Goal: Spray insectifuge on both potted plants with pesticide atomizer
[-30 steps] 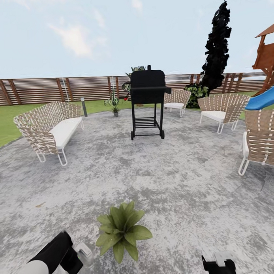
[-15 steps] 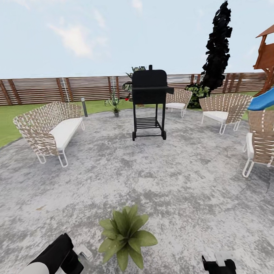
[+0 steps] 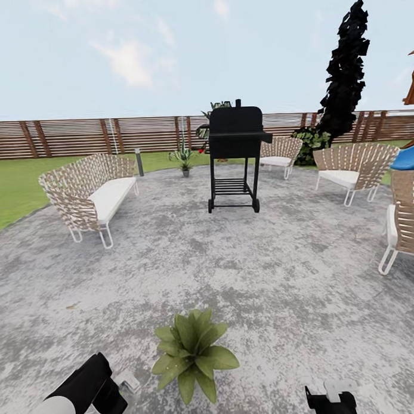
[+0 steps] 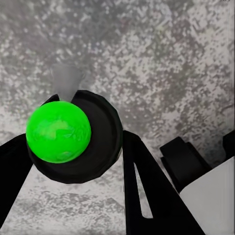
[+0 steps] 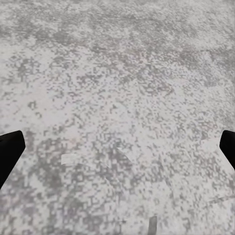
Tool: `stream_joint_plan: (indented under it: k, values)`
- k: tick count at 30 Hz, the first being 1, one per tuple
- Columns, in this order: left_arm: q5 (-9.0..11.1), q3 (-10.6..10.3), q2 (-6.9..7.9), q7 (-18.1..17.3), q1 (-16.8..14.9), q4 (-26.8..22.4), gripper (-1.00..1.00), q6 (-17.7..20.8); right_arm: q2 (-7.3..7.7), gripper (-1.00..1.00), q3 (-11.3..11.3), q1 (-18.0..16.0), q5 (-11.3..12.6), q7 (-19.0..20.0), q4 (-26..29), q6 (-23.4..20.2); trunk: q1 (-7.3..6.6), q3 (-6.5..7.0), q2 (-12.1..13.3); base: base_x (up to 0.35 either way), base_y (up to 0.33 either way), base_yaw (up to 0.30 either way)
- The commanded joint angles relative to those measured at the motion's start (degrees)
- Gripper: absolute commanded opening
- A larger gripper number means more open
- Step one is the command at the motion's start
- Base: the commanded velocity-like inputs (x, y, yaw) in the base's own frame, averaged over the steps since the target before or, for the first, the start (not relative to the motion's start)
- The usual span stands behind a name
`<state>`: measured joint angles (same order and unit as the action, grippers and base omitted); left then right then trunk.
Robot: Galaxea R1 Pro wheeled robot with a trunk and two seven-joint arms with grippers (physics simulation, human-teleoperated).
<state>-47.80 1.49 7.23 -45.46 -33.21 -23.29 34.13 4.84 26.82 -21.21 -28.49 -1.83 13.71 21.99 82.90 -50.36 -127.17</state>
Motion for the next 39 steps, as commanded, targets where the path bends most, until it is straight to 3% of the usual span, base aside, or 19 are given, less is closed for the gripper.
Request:
stream_joint_plan:
  k: [1, 6, 15, 20, 31, 39]
  values:
    - [-0.2, 0.2, 0.00, -0.4, 0.0, 0.1, -1.00, 0.3, -0.01, 1.00, 0.3, -0.1, -0.6, -0.2, -0.1, 0.2, -0.01, -0.05, 0.0, 0.000, 0.000, 0.004]
    - [-0.3, 0.2, 0.04, 1.2, 0.1, 3.6, -1.00, 0.2, -0.01, 1.00, 0.3, -0.1, -0.6, -0.2, -0.1, 0.2, -0.01, -0.06, 0.0, 0.000, 0.000, 0.029]
    - [-0.3, 0.3, -0.16, 4.8, 0.0, 2.9, -1.00, 0.2, -0.01, 1.00, 0.3, -0.1, -0.6, -0.2, -0.1, 0.2, -0.01, -0.27, 0.0, 0.000, 0.000, 0.153]
    - [0.2, 0.3, -2.26, 10.4, 0.0, 3.1, -1.00, 0.3, -0.01, 1.00, 0.3, -0.1, -0.6, -0.2, -0.1, 0.2, -0.01, -0.27, 0.0, 0.000, 0.000, 0.007]
    - [0.3, 0.7, -2.38, 10.9, 0.0, 3.1, -1.00, 0.3, 0.16, 1.00, 0.4, -0.1, -0.6, -0.2, 0.0, 0.2, -0.01, -0.37, 0.0, 0.033, -0.123, 0.059]
    - [0.5, 3.6, -1.86, 11.9, 0.1, 3.7, -1.00, 0.3, 0.23, 1.00, 0.4, -0.1, -0.6, -0.2, -0.2, 0.2, -0.01, -0.62, 0.0, -0.207, -0.206, 0.247]
